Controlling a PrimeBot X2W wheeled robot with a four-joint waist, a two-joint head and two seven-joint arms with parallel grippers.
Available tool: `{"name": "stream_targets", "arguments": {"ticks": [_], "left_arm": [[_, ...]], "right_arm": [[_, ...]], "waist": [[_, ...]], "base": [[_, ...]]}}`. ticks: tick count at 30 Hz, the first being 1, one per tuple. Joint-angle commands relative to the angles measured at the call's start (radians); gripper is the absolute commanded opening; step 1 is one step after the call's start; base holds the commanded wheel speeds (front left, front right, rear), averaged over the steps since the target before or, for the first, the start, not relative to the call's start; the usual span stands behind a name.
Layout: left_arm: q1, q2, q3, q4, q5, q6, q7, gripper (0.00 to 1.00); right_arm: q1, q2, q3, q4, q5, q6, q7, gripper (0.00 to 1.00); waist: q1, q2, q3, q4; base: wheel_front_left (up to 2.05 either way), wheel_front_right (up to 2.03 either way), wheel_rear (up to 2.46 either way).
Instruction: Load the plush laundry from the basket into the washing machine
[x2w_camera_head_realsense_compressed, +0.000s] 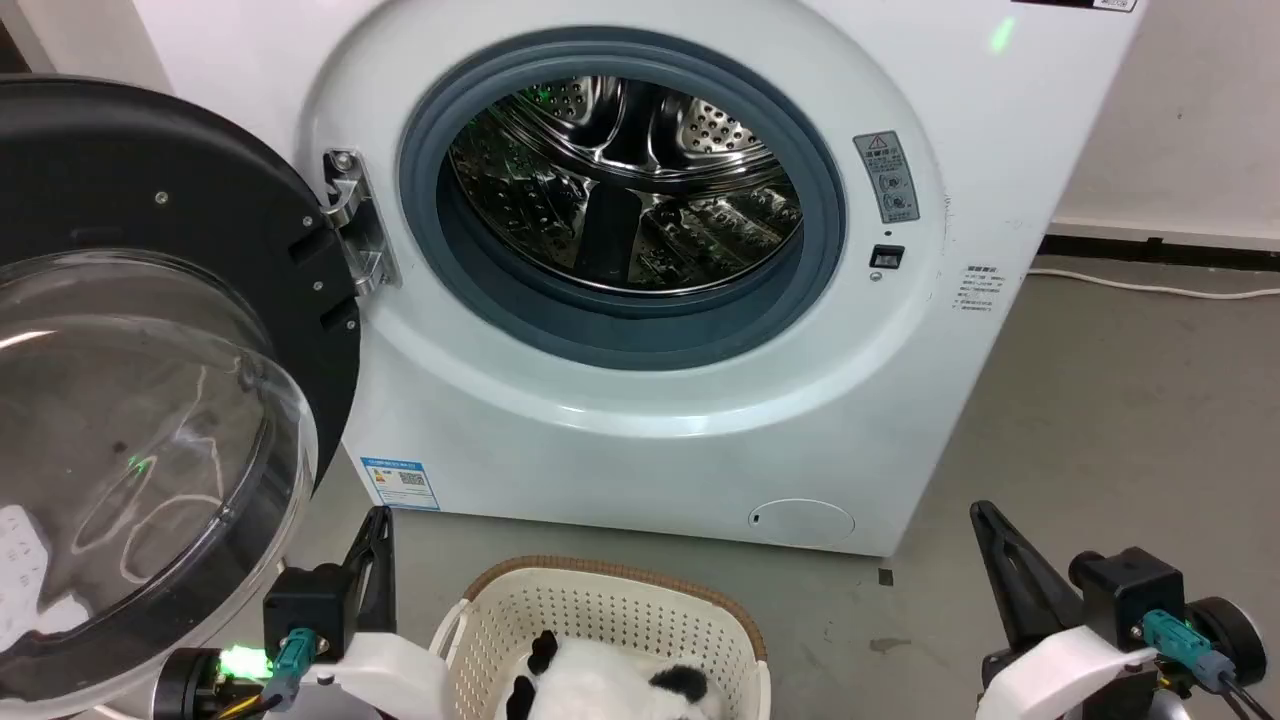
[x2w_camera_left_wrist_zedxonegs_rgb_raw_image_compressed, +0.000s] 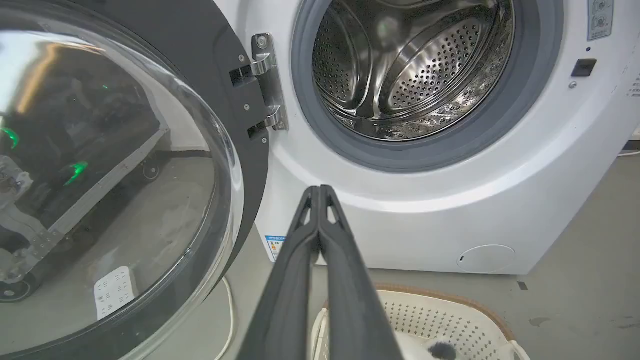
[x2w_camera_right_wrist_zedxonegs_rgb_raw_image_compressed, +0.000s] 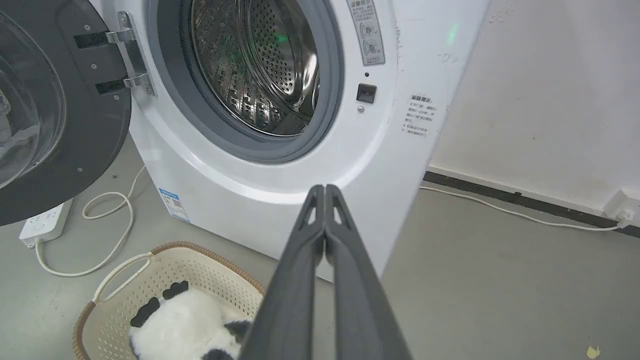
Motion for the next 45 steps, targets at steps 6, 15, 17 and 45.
{"name": "stream_targets", "arguments": {"ticks": [6,15,17,45], "left_arm": [[-0.015,0.000,0.000,-0.004,0.003,-0.004,0.000,0.00],[-0.015,0.000,0.000,-0.004,0.003,-0.004,0.000,0.00],[-0.015,0.000,0.000,-0.004,0.003,-0.004,0.000,0.00],[-0.015,0.000,0.000,-0.004,0.003,-0.004,0.000,0.00]], "right_arm": [[-0.012,0.004,-0.003,-0.003,-0.008,-0.001,0.000,0.00],[-0.012,0.004,-0.003,-0.003,-0.008,-0.001,0.000,0.00],[-0.012,0.004,-0.003,-0.003,-0.008,-0.001,0.000,0.00],[-0.012,0.004,-0.003,-0.003,-0.008,-0.001,0.000,0.00]], "waist": [[-0.0001,0.0000,0.000,0.000],[-0.0001,0.0000,0.000,0.000],[-0.0001,0.0000,0.000,0.000],[-0.0001,0.0000,0.000,0.000]], "base": [[0.00,0.00,0.00],[0.00,0.00,0.00],[0.00,0.00,0.00],[0.00,0.00,0.00]]}}
